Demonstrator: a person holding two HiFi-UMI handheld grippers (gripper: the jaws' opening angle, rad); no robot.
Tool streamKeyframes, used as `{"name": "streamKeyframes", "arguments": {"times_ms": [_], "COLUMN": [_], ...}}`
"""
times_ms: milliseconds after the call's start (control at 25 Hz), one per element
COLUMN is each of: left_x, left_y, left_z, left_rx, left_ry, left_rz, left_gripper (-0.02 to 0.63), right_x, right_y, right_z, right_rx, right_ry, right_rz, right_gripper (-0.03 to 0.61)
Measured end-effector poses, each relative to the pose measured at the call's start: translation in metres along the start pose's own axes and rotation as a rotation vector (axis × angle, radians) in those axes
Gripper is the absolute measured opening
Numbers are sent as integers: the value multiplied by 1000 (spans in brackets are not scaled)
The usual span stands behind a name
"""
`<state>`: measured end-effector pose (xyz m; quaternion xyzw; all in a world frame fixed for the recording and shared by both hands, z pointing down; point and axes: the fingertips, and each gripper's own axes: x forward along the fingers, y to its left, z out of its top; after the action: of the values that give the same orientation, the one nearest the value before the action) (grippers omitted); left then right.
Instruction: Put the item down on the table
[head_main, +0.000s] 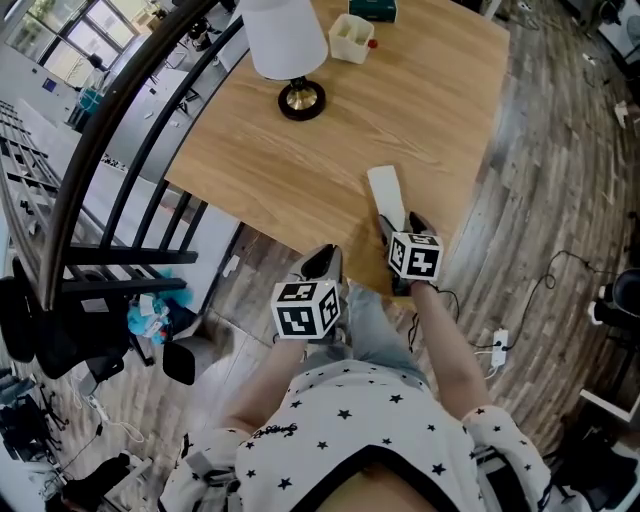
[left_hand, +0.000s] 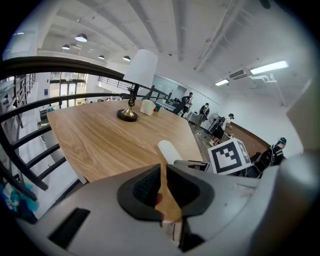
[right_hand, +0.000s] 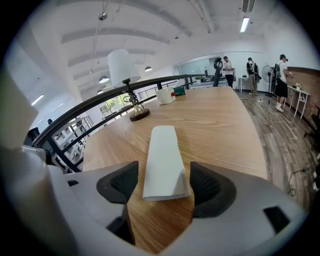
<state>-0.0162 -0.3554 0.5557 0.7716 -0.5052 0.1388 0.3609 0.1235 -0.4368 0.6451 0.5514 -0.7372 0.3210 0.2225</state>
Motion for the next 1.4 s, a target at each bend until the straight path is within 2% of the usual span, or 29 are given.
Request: {"name": "streamKeyframes", "arguments": {"times_ms": [520, 560, 720, 1080, 1400], "left_x": [-61, -66, -89, -136, -168], "left_y": [1, 2, 1, 0, -4], "left_z": [-32, -34, -42, -67, -84], "left_rx": [9, 9, 9, 10, 63], "left_ry": [-43, -47, -65, -100, -115], "left_rz": [-19, -21, -31, -46, -55], "left_gripper": [46, 46, 46, 46, 44], "right_x": [-75, -83, -114, -180, -232], "right_y": [45, 50, 71, 113, 138], "right_z": [-23, -26, -37, -61, -75], "right_rx": [25, 25, 17, -3, -4], "right_ry": [-90, -97, -120, -197, -287], "right_rz": [-1, 0, 12, 35, 45], "right_gripper": [294, 283, 174, 23, -5]}}
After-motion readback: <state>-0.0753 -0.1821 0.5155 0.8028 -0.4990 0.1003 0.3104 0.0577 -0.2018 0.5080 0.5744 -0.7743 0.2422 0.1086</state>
